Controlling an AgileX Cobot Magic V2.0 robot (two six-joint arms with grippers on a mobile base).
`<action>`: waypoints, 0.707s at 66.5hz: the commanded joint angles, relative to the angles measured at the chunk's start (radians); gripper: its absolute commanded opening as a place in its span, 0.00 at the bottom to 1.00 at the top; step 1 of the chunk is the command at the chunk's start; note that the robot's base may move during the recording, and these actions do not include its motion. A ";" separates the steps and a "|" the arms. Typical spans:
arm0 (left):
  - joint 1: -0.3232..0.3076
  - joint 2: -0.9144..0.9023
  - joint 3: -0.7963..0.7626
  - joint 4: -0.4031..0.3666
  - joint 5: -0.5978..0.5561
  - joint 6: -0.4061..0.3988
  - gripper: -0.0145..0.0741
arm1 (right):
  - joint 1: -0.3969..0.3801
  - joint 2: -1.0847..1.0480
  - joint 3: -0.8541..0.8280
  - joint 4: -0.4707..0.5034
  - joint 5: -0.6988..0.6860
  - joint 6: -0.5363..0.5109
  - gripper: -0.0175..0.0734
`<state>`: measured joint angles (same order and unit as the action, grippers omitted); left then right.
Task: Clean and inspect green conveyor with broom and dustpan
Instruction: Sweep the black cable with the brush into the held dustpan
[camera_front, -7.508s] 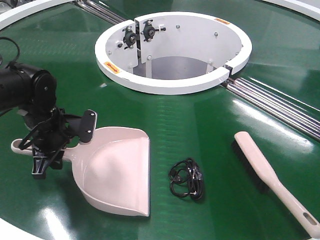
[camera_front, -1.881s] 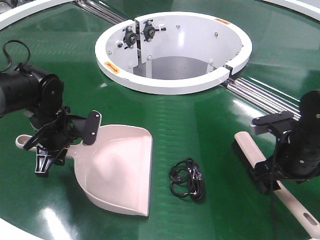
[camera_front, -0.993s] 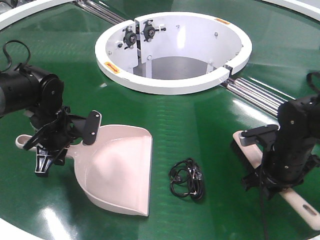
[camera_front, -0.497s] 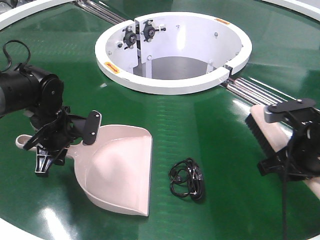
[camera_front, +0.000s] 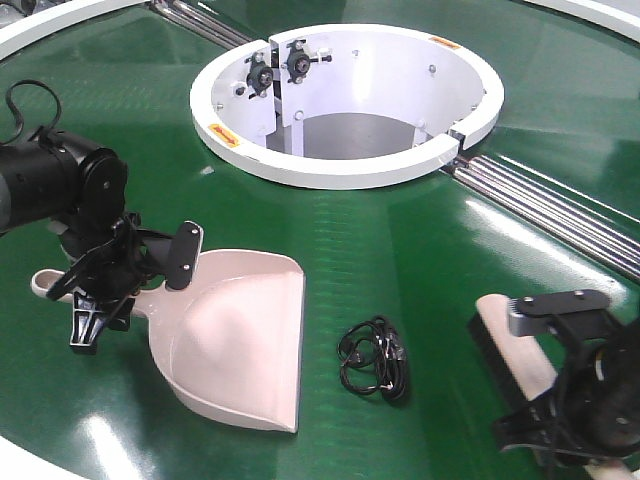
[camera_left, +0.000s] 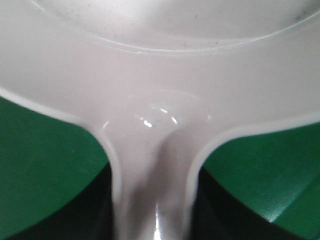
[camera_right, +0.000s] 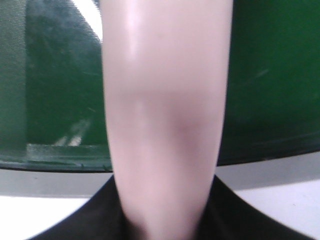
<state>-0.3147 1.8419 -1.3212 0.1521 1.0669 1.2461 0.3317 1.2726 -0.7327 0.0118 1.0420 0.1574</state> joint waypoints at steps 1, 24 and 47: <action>-0.010 -0.044 -0.027 -0.006 0.014 0.002 0.16 | 0.059 0.019 -0.050 0.006 -0.021 0.039 0.19; -0.010 -0.044 -0.027 -0.006 0.014 0.002 0.16 | 0.123 0.256 -0.217 0.037 0.038 0.073 0.19; -0.010 -0.044 -0.027 -0.006 0.014 0.002 0.16 | 0.180 0.456 -0.371 0.285 0.076 -0.052 0.19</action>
<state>-0.3147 1.8419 -1.3212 0.1521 1.0678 1.2461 0.4805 1.7189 -1.0482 0.2000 1.1064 0.1690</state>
